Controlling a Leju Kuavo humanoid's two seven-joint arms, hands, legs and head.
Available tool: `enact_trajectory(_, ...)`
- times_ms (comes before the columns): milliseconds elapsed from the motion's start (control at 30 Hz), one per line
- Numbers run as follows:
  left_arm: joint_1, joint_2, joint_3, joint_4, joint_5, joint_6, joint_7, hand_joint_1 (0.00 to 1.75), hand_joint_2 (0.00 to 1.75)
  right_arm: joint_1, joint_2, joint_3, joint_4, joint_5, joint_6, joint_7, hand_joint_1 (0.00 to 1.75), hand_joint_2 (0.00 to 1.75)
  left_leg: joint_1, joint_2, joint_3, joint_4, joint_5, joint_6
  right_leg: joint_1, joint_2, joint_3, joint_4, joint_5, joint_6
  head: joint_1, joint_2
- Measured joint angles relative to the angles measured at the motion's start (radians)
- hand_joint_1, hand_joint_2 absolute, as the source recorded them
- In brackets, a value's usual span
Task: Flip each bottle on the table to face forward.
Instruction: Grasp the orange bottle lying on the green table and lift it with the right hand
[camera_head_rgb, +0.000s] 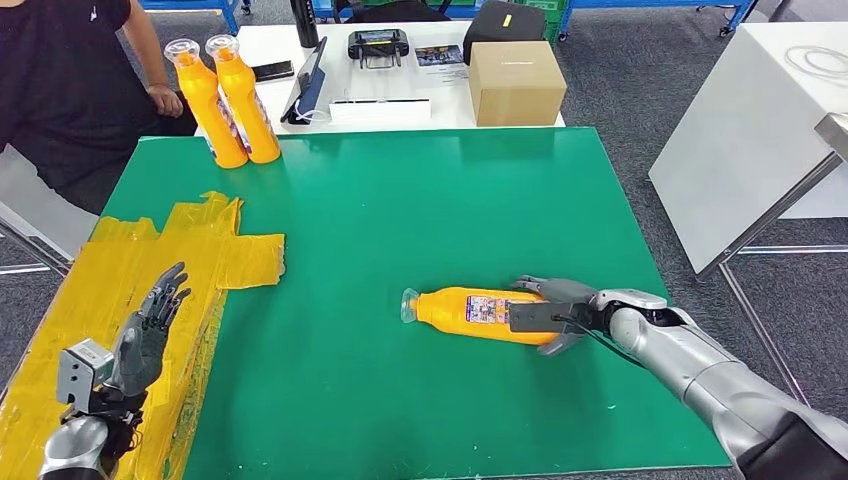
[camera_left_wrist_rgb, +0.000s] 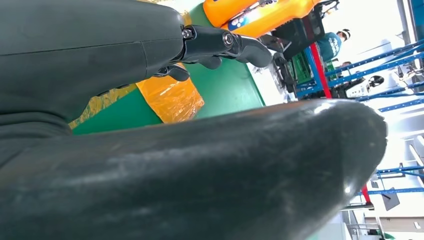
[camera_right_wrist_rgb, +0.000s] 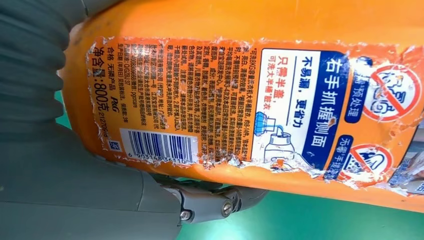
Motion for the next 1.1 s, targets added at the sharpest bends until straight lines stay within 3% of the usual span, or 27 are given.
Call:
enact_trajectory(167, -0.002, -0.001, -0.002, 0.006, 0.001, 0.000, 0.000, 0.00, 0.00, -0.004, 0.014, 0.005, 0.018, 0.011, -0.017, -0.003, 0.00, 1.75, 0.000, 0.001, 0.002, 0.000, 0.000, 0.000, 0.000, 0.000, 0.002, 0.000, 0.000, 0.000, 0.000, 0.000)
enact_trajectory(333, 0.007, -0.006, -0.002, 0.000, 0.008, -0.001, 0.007, 0.00, 0.00, 0.009, 0.088, -0.009, 0.071, 0.095, -0.174, -0.003, 0.00, 1.75, 0.001, 0.009, 0.005, -0.001, -0.001, 0.000, 0.002, 0.007, 0.003, 0.000, 0.002, -0.003, 0.000, 0.000)
enact_trajectory(367, 0.009, -0.008, -0.002, -0.003, 0.009, -0.002, 0.009, 0.00, 0.00, 0.013, 0.108, -0.016, 0.083, 0.114, -0.191, -0.002, 0.36, 1.75, 0.001, 0.011, 0.006, -0.001, -0.001, 0.000, 0.003, 0.008, 0.002, 0.000, 0.002, -0.003, 0.000, 0.000)
enact_trajectory(467, 0.011, -0.015, -0.002, -0.009, 0.010, -0.003, 0.015, 0.00, 0.00, 0.014, 0.156, -0.032, 0.117, 0.159, -0.197, -0.001, 1.66, 1.75, 0.003, 0.013, 0.008, -0.001, -0.001, -0.001, 0.003, 0.010, 0.003, 0.000, 0.002, -0.004, 0.000, 0.000)
enact_trajectory(500, 0.010, -0.016, -0.002, -0.009, 0.010, -0.003, 0.016, 0.00, 0.00, 0.013, 0.169, -0.035, 0.128, 0.169, -0.196, -0.002, 1.74, 1.75, 0.003, 0.013, 0.009, -0.001, -0.001, -0.001, 0.004, 0.010, 0.004, 0.000, 0.002, -0.004, 0.000, 0.000)
enact_trajectory(700, 0.009, -0.022, -0.002, -0.009, 0.010, 0.000, 0.017, 0.00, 0.00, 0.013, 0.216, -0.056, 0.169, 0.186, -0.199, -0.014, 1.75, 1.75, 0.003, 0.014, 0.016, -0.001, -0.002, -0.002, 0.004, 0.012, 0.004, -0.001, 0.002, -0.004, 0.000, 0.000)
enact_trajectory(1100, 0.006, -0.028, -0.002, -0.009, 0.015, 0.003, 0.018, 0.00, 0.00, 0.030, 0.234, -0.091, 0.182, 0.207, -0.200, -0.023, 1.75, 1.75, 0.003, 0.014, 0.019, -0.001, -0.003, -0.003, 0.004, 0.012, 0.006, -0.001, 0.002, -0.004, 0.000, 0.000)
